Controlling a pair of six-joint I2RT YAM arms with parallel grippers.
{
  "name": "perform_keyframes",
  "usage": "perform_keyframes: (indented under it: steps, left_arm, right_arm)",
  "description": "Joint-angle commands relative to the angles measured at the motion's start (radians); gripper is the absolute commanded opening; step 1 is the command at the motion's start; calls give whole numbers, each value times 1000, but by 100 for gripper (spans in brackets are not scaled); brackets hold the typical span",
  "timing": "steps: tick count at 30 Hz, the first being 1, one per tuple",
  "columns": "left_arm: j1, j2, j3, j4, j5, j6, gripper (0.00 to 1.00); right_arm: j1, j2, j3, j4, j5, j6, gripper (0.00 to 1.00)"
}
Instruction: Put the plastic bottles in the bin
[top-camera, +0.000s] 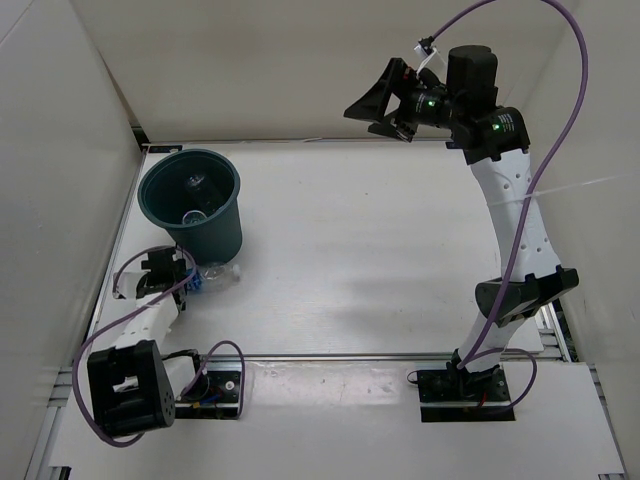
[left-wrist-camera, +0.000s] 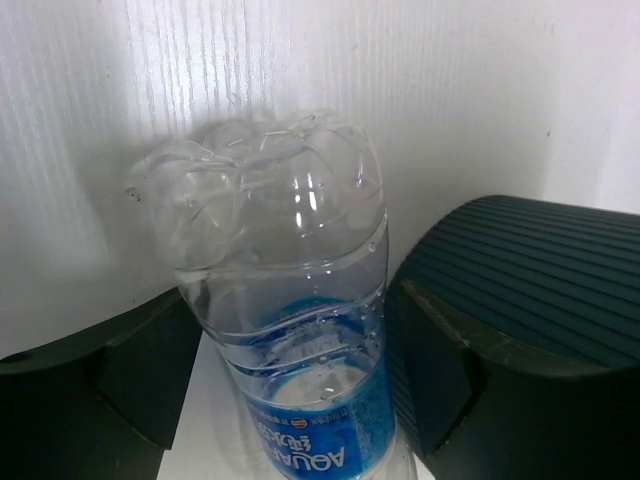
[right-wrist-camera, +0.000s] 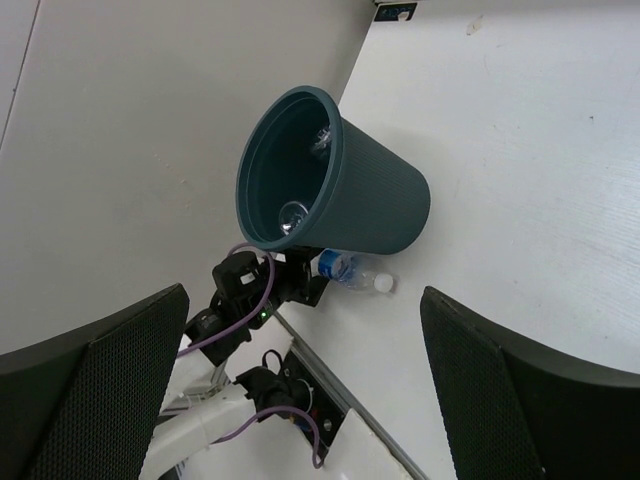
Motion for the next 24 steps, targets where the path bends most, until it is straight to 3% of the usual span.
perform_keyframes:
  steps: [1, 6, 13, 24]
  left_arm:
    - [17, 20, -21, -35, 57, 58, 86]
    - [38, -52, -55, -35, 77, 92, 67]
    - [49, -216, -129, -54, 108, 126, 65]
    - [49, -409, -97, -203, 119, 196, 58]
  right_arm:
    - [-6, -35, 4, -3, -14, -14, 100]
    - [-6, -15, 15, -3, -33, -14, 100]
    - [-6, -6, 26, -3, -53, 6, 100]
    - [23, -6, -5, 17, -62, 6, 100]
